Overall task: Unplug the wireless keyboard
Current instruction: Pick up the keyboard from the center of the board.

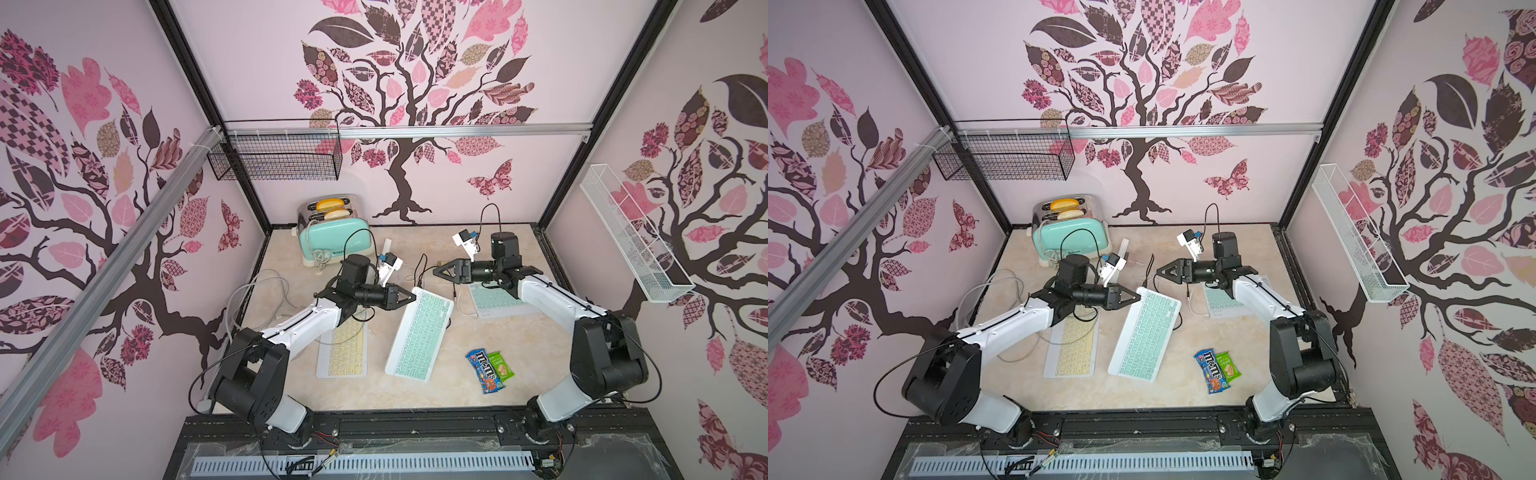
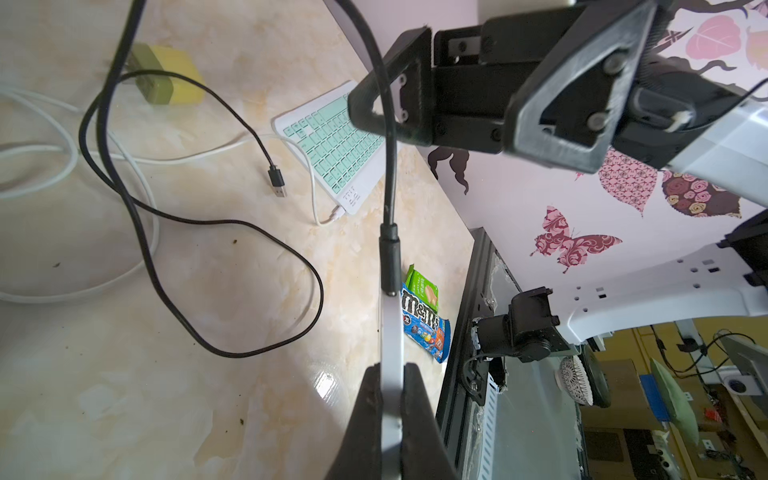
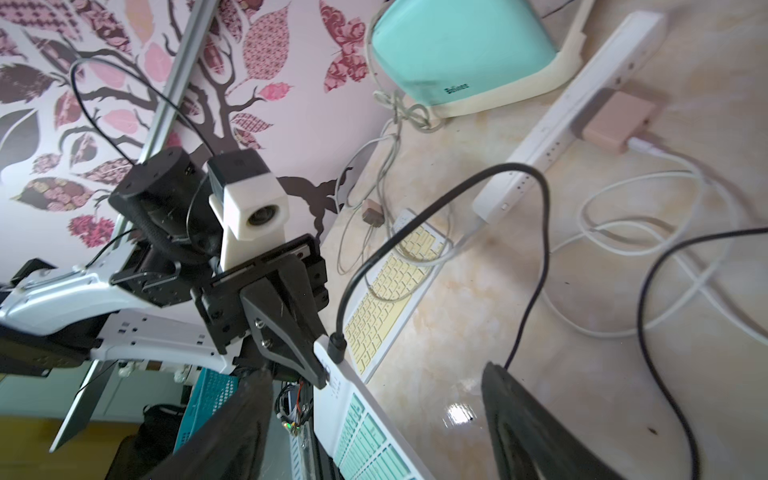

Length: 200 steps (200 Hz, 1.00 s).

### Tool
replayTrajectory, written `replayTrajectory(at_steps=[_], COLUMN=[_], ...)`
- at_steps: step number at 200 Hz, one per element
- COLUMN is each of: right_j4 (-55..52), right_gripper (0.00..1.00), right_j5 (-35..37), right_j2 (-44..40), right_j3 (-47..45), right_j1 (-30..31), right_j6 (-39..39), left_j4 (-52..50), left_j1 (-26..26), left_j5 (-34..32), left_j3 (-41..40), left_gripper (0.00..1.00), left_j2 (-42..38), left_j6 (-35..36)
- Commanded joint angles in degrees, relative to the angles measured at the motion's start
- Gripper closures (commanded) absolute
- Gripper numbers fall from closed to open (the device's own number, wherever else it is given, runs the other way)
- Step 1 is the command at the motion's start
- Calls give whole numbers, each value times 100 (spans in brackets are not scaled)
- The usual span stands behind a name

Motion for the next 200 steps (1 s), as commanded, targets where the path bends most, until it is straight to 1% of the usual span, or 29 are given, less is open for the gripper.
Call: replayTrajectory(at_steps=[1,15,34,48,74,89,98,121,143,179,200], right_j4=[394,-7,-511,-848,-1227,-1639,-1846,-1730,-1659,-1729,-1739], right_gripper=[19,20,24,27,30,31,32,38,44,68,84], right_j5=[-739,-665,-863,-840,-829,-667,-687,-1025,-1334,-1777,-1882], right_j2=[25,72,189,167,177,273,347,412,420,466,456], right_j3=[212,305,438,454,490,615,719,752,807,1031,1093], right_j1=[189,310,355,380,479,593,649,725,740,737,734], right_j6=[-354,-708,-1089,-1409,-1790,-2089,-2222,-2059,-1916,-1719,-1576], left_j4=[-1001,-1119,-1207,-1261,-1410,-1566,-1693,-1946,-1839,-1800,-1848], left_j1=[47,75,126,216,464,567,647,915,1221,1331,1340], left_j5=[444,538,538,644,1008,1180,1288,1464,1910,2402,2444], left_j3=[346,451,567,653,856,966,1059,1221,1254,1295,1308], left_gripper=[100,100,100,100,100,100,100,100,100,100,100], left_j2=[-187,-212,-211,-207,-215,-249,-265,-299,-321,-318,-292], left_j6=[809,913,982,1022,1162,1306,1415,1592,1504,1549,1580])
